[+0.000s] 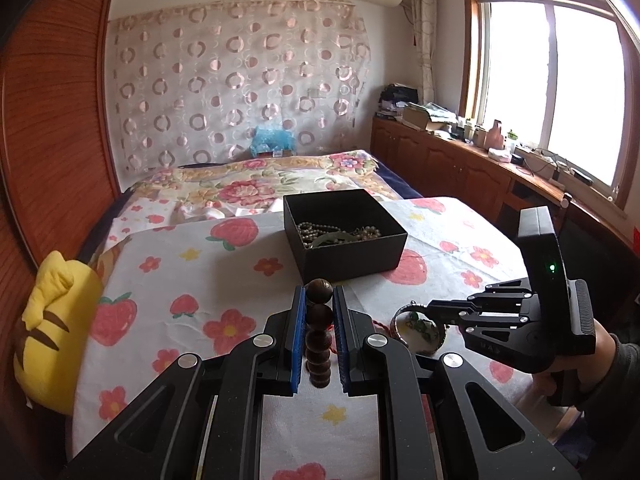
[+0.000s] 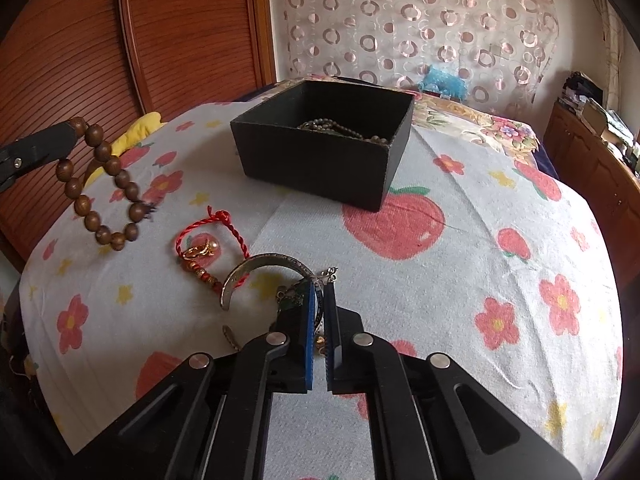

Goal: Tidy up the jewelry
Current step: 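Lift the wooden bracelet with the left tool while the right boxes the silver bangle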

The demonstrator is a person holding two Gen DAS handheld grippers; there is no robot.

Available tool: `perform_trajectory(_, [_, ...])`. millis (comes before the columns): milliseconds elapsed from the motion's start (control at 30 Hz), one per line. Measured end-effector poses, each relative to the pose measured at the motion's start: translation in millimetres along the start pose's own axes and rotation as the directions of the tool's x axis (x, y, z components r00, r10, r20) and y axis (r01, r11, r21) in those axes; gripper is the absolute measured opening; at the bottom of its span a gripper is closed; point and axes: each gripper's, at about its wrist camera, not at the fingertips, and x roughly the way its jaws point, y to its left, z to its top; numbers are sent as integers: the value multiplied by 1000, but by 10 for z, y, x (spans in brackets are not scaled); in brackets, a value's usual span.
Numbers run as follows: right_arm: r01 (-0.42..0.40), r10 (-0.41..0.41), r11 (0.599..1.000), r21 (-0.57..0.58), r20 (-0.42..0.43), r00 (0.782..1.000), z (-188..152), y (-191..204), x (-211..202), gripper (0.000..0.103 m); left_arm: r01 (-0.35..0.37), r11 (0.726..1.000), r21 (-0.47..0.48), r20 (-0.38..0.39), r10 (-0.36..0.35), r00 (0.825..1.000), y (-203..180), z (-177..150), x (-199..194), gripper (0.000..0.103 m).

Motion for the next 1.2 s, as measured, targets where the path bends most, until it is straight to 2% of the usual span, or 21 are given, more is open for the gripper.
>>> perform_trajectory(500, [48, -45, 998, -30, 87, 995, 310, -151, -236, 4, -7, 1000, -18, 14, 7, 1000, 100, 25, 77, 12])
perform_trajectory(767, [67, -61, 997, -42, 127, 990, 621, -276, -205, 4, -5, 1000, 5, 39, 5, 999, 114, 297, 132, 12])
perform_trajectory(967, [73, -71, 997, -9, 161, 984, 971, -394, -85, 4, 6, 1000, 12, 52, -6, 999, 75, 534, 175, 12])
perform_trajectory(1200, [43, -47, 999, 27, 137, 989, 1213, -455, 218, 5, 4, 999, 39, 70, -7, 997, -19, 789, 284, 12])
